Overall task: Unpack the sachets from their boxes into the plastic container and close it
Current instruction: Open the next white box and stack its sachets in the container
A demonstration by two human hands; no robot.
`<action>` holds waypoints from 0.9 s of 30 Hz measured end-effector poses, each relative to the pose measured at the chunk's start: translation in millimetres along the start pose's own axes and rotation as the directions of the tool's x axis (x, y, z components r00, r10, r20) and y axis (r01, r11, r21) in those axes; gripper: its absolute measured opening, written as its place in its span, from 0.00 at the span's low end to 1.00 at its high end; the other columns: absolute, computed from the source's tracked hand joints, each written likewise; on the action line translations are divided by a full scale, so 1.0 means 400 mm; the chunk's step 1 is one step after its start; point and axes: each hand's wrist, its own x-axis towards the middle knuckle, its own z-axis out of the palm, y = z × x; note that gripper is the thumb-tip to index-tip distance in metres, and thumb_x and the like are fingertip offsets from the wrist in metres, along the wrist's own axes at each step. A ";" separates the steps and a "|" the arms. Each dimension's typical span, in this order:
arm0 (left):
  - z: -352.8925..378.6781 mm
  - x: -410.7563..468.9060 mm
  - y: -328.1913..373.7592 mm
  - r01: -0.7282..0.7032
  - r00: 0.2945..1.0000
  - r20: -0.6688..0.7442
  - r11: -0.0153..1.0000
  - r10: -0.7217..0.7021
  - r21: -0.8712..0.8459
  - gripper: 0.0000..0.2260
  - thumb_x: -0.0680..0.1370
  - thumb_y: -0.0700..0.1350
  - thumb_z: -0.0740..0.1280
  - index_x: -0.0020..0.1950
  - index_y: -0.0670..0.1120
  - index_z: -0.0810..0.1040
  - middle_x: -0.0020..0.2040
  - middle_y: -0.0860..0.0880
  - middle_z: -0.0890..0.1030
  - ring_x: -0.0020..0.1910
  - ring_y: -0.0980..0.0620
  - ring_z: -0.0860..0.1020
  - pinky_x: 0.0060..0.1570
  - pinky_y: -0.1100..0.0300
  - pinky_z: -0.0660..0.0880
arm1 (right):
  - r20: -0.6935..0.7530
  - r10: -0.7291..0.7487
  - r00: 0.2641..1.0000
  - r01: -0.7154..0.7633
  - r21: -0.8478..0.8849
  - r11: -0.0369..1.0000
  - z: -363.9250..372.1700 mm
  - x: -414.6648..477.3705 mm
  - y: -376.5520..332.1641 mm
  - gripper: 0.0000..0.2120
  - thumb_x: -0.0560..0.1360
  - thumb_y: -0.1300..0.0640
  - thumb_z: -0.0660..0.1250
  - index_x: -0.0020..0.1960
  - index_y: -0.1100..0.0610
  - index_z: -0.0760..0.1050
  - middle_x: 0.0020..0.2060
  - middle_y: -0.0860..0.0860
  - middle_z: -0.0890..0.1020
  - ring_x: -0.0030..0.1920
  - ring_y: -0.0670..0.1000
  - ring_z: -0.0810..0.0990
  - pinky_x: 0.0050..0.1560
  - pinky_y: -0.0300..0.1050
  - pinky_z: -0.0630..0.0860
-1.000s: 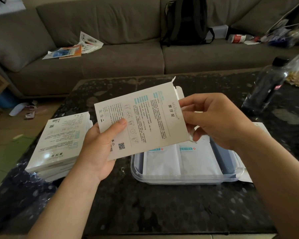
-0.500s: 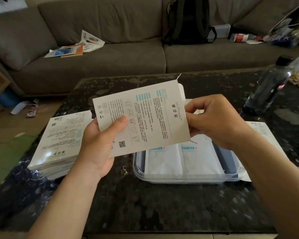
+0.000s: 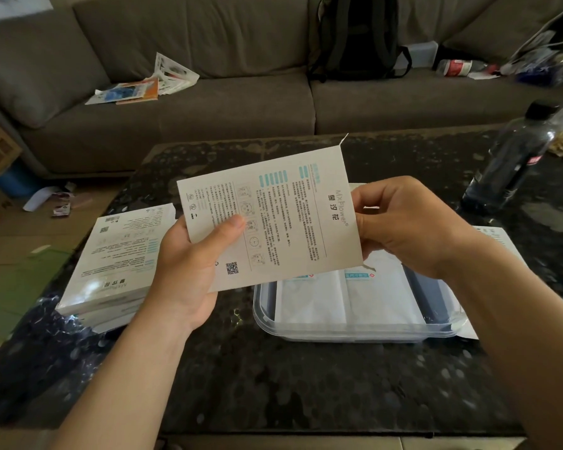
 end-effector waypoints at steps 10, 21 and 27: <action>0.012 0.002 0.005 0.062 0.996 -0.056 0.997 -0.064 -0.036 0.19 0.72 0.44 0.74 0.63 0.48 0.82 0.60 0.48 0.87 0.60 0.47 0.85 0.57 0.43 0.81 | -0.090 0.047 0.995 -0.048 -0.006 0.999 0.009 0.014 0.015 0.08 0.81 0.57 0.65 0.49 0.60 0.80 0.44 0.47 0.86 0.44 0.45 0.86 0.38 0.41 0.83; -0.009 0.021 0.011 0.126 0.966 -0.216 0.988 -0.143 -0.090 0.12 0.79 0.42 0.72 0.61 0.52 0.84 0.57 0.51 0.88 0.56 0.50 0.86 0.53 0.50 0.81 | -0.456 0.173 0.873 -0.061 0.250 0.966 -0.036 0.025 0.015 0.05 0.83 0.55 0.63 0.57 0.54 0.74 0.50 0.49 0.82 0.47 0.55 0.85 0.37 0.47 0.84; -0.013 0.026 0.011 0.091 0.937 -0.325 0.987 -0.129 -0.131 0.09 0.79 0.42 0.73 0.58 0.53 0.85 0.54 0.53 0.89 0.52 0.53 0.87 0.48 0.53 0.82 | -0.512 0.119 0.851 0.105 0.387 0.916 -0.084 0.013 0.007 0.12 0.83 0.62 0.60 0.53 0.56 0.83 0.54 0.50 0.83 0.51 0.56 0.85 0.39 0.49 0.84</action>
